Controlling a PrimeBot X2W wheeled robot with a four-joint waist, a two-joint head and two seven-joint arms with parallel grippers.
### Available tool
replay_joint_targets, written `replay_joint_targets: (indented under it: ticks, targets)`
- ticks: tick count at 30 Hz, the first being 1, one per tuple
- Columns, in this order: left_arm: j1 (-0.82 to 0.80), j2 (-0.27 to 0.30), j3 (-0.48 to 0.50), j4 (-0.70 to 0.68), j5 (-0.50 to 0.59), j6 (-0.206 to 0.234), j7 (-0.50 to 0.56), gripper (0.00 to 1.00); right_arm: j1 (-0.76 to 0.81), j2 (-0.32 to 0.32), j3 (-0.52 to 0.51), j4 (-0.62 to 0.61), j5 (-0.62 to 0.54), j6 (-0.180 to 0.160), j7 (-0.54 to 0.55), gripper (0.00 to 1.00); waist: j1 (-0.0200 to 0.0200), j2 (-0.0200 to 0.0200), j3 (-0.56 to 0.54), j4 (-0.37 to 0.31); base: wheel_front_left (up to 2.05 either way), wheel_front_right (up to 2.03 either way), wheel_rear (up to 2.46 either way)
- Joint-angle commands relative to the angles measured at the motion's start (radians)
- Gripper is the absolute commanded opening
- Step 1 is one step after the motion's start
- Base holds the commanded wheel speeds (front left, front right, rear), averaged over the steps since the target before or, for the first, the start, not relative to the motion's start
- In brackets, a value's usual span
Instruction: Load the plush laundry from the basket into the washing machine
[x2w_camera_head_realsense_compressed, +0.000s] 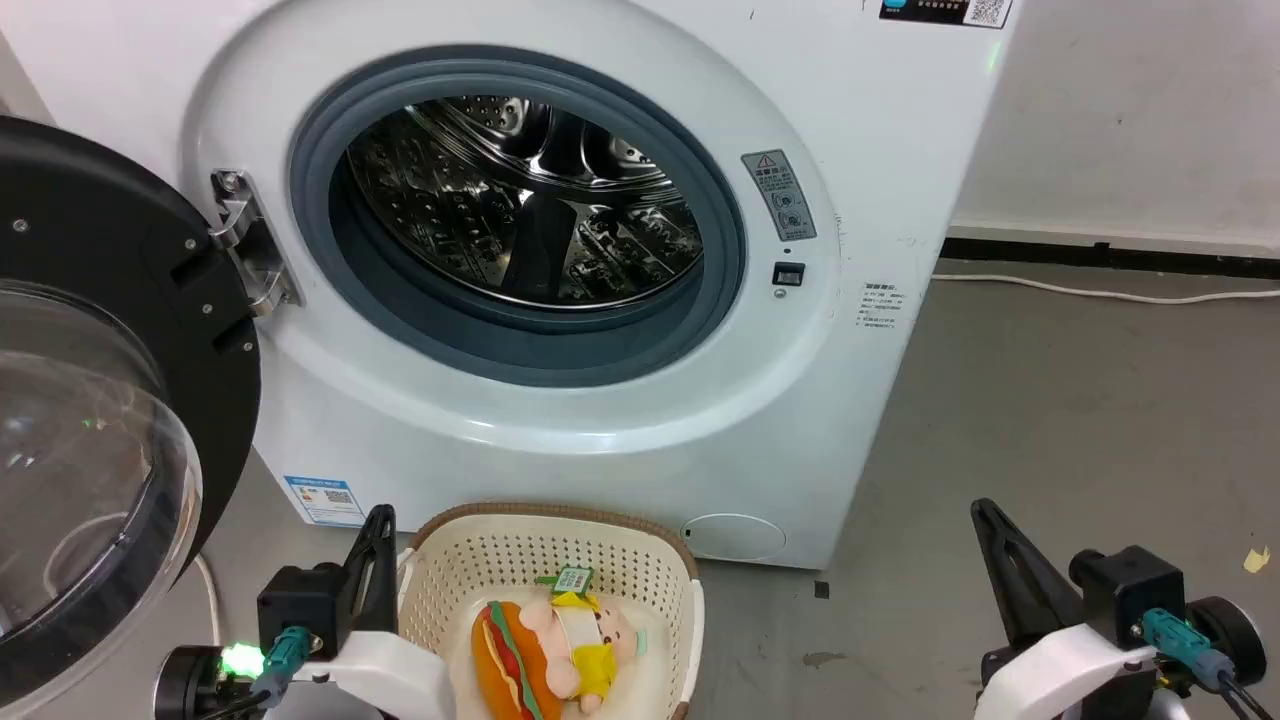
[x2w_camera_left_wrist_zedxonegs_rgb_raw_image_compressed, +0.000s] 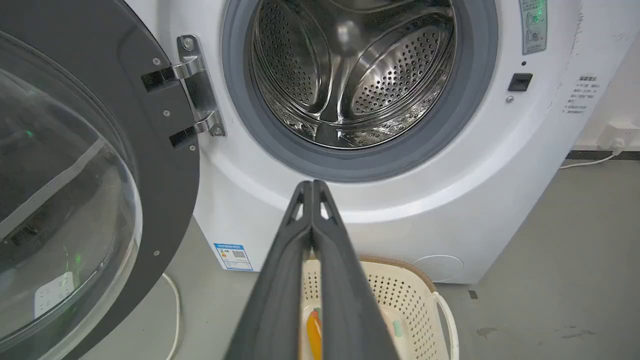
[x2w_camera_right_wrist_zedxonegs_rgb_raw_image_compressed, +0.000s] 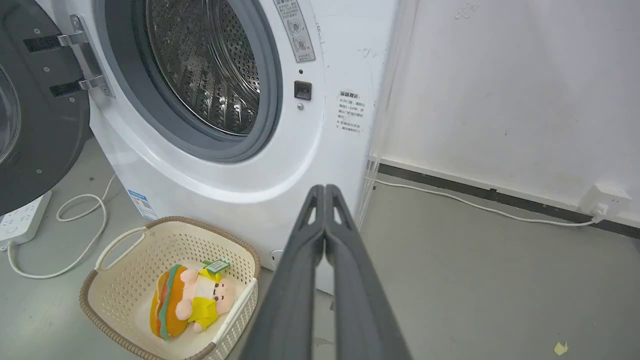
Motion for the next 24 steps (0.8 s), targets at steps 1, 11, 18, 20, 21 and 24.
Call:
replay_joint_targets:
  ticks: [1,11,18,20,21,24]
  targets:
    - [-0.015,0.0,0.0,-0.004,0.003,-0.004,0.0,0.0,-0.012,0.0,0.0,-0.004,-0.006,-0.001,0.001,0.0,0.0,0.0,0.0,0.0,0.0,0.0,0.0]
    - [-0.015,0.0,0.0,-0.004,0.003,-0.004,0.0,0.0,-0.012,0.0,0.0,-0.004,-0.006,-0.001,0.001,0.0,0.0,0.0,0.0,0.0,0.0,0.0,0.0]
    - [-0.015,0.0,0.0,-0.004,0.003,-0.004,0.0,0.0,-0.012,0.0,0.0,-0.004,-0.006,-0.001,0.001,0.0,0.0,0.0,0.0,0.0,0.0,0.0,0.0]
    - [-0.015,0.0,0.0,-0.004,0.003,-0.004,0.0,0.0,-0.012,0.0,0.0,-0.004,-0.006,-0.001,0.001,0.0,0.0,0.0,0.0,0.0,0.0,0.0,0.0]
    - [-0.015,0.0,0.0,-0.004,0.003,-0.004,0.0,0.0,-0.012,0.0,0.0,-0.004,-0.006,-0.001,0.001,0.0,0.0,0.0,0.0,0.0,0.0,0.0,0.0]
    - [-0.015,0.0,0.0,-0.004,0.003,-0.004,0.0,0.0,-0.012,0.0,0.0,-0.004,-0.006,-0.001,0.001,0.0,0.0,0.0,0.0,0.0,0.0,0.0,0.0]
